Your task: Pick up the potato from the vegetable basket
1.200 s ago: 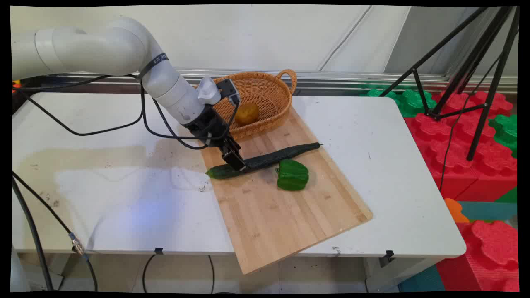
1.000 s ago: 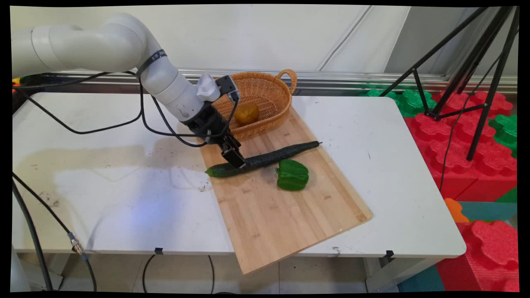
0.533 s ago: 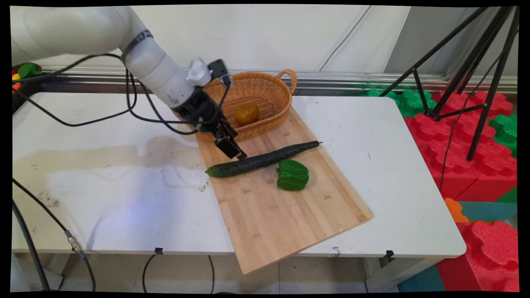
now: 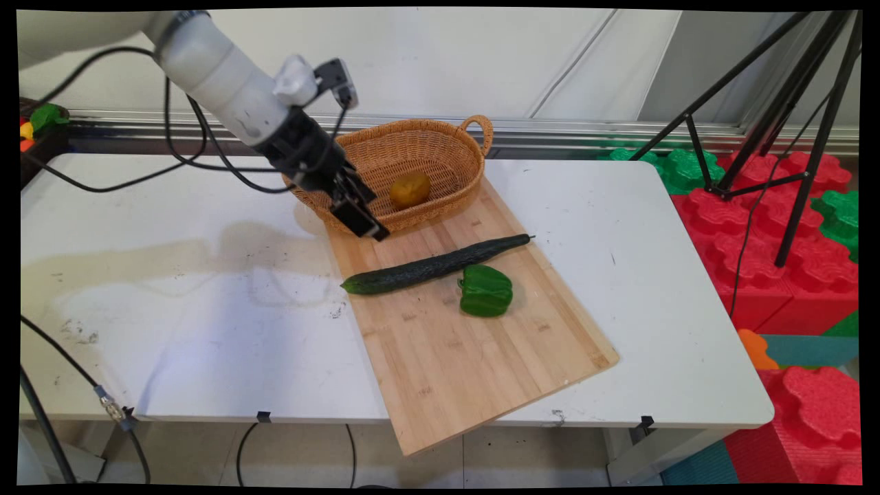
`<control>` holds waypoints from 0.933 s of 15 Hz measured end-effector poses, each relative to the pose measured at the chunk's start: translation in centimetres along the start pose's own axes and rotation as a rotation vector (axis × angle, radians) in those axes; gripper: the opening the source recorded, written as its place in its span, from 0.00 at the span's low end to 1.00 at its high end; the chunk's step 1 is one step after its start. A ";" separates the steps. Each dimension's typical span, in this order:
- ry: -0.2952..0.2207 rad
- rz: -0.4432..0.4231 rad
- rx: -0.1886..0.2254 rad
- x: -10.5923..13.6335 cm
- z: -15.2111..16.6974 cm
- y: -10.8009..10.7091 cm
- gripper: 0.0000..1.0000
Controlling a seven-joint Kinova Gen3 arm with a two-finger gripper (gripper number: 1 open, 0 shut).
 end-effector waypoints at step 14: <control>0.010 0.054 0.123 -0.4 -3.9 -7.5 1.00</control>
